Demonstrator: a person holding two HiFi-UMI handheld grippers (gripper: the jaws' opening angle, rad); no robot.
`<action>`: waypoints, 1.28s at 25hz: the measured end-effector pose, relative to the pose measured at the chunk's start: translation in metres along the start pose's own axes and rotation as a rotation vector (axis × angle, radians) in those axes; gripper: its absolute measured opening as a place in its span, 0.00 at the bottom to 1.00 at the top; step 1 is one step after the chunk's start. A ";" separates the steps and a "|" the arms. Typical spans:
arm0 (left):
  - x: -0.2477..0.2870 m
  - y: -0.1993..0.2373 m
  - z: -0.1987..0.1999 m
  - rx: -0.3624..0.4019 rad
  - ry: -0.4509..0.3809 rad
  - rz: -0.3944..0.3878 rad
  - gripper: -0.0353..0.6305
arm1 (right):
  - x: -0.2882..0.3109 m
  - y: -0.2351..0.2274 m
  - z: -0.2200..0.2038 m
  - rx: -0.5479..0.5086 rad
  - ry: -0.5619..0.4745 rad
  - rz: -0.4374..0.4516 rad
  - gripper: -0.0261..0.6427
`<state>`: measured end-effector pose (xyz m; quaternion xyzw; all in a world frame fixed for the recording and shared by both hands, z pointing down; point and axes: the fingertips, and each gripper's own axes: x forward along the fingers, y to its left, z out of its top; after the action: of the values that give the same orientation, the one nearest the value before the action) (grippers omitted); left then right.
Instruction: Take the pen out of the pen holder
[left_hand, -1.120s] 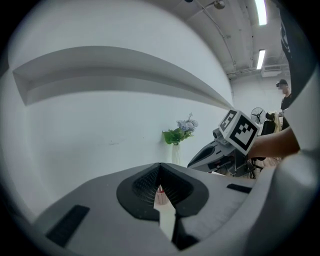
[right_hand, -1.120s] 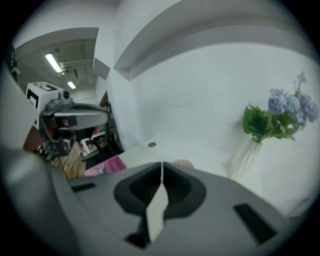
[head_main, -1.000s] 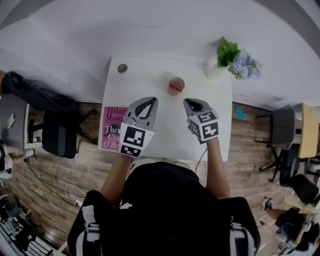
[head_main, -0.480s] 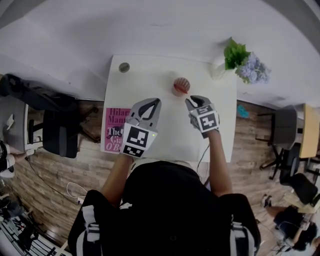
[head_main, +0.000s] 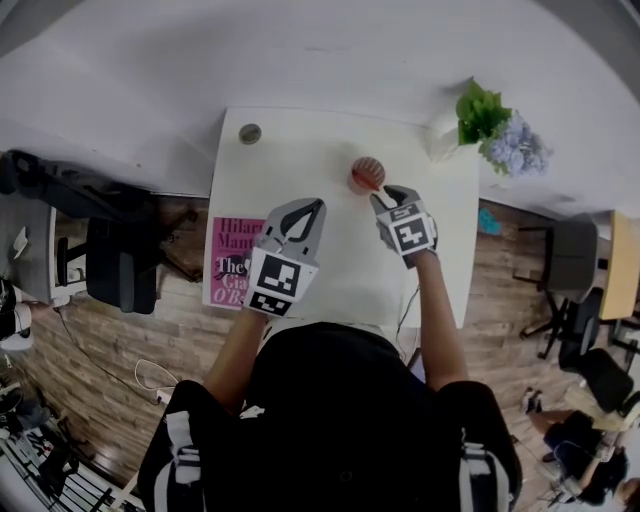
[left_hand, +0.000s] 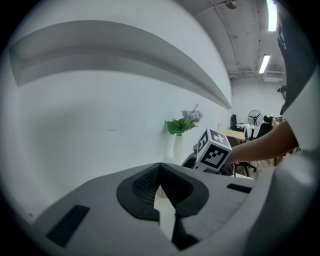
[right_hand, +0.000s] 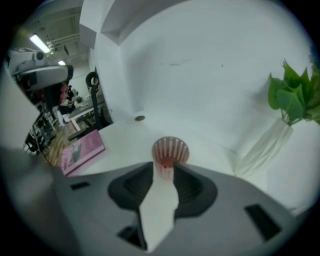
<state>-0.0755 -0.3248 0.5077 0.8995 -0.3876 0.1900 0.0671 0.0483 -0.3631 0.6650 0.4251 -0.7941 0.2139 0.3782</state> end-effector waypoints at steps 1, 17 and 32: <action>0.001 0.001 -0.001 -0.002 0.003 0.000 0.09 | 0.003 -0.001 -0.001 0.000 0.002 -0.002 0.24; 0.004 0.011 -0.008 -0.025 0.015 0.021 0.09 | 0.027 -0.008 -0.008 -0.023 0.047 -0.025 0.23; 0.001 0.010 -0.007 -0.021 0.007 0.020 0.09 | 0.026 -0.008 -0.005 -0.036 0.040 -0.061 0.15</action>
<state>-0.0837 -0.3307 0.5142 0.8942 -0.3982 0.1900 0.0759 0.0474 -0.3774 0.6890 0.4379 -0.7766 0.1967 0.4079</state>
